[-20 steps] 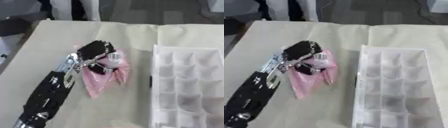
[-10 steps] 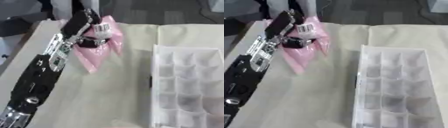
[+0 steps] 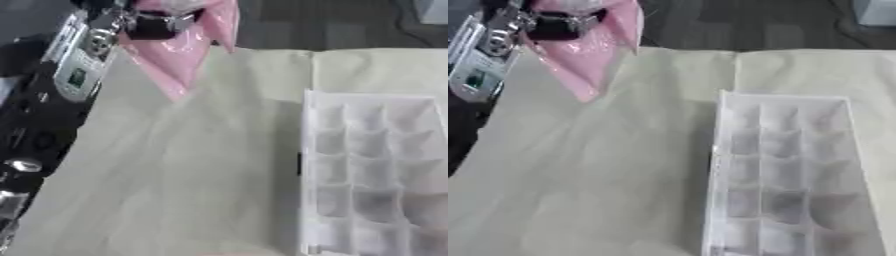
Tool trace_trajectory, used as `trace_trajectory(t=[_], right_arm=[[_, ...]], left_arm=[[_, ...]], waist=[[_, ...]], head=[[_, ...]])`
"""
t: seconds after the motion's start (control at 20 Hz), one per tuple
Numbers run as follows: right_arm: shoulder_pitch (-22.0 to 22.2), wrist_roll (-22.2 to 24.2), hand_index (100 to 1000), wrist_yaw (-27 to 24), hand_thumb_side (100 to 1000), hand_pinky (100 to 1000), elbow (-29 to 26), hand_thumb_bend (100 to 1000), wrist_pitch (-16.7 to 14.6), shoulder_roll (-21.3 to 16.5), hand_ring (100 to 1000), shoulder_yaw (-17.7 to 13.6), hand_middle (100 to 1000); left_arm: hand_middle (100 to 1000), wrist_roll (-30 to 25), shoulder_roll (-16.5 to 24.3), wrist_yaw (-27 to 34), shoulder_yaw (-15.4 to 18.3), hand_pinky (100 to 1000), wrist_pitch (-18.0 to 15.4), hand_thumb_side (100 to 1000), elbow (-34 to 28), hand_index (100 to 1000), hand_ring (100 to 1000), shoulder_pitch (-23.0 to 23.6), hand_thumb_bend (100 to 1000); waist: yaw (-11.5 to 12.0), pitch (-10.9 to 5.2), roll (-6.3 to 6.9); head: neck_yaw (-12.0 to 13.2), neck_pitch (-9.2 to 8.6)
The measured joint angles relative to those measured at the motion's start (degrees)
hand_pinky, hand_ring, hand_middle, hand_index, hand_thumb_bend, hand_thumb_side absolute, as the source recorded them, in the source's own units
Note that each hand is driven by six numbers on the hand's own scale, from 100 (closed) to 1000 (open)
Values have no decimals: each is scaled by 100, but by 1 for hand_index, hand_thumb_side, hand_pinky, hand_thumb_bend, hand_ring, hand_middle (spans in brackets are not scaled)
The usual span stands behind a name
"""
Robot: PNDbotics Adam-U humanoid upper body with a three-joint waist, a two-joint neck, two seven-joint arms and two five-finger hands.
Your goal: Pick up objects on the table and place them in the box.
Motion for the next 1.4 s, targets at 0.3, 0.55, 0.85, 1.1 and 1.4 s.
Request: trace_trajectory(t=[0.3,0.55,0.85,1.1,1.4], right_arm=[[-3,4,660,-7,782,549,0,442,4,0,625,11,606],[-50,30,660,-29,781,550,0,443,13,0,625,47,606],[-120,68,660,-82,785,547,0,443,31,5,623,95,605],[-192,117,661,-129,782,548,0,443,52,6,623,148,605],[-207,156,661,-158,766,553,0,447,65,6,626,180,606]], left_arm=[[100,-578,-30,448,-430,100,46,100,-342,153,100,-277,311],[100,-1058,-275,544,-863,100,-198,100,-278,155,100,-668,299],[100,-1530,-740,471,-1344,100,-606,100,-19,158,100,-1039,317],[100,-1672,-1120,130,-1601,100,-996,100,214,162,100,-1300,355],[100,-1627,-1430,-127,-1768,100,-1249,100,386,163,100,-1566,367]], waist=[[-92,0,0],[-175,0,35],[-353,4,76],[-471,42,136],[-575,68,189]], head=[[0,0],[15,0],[109,0],[186,0],[363,0]])
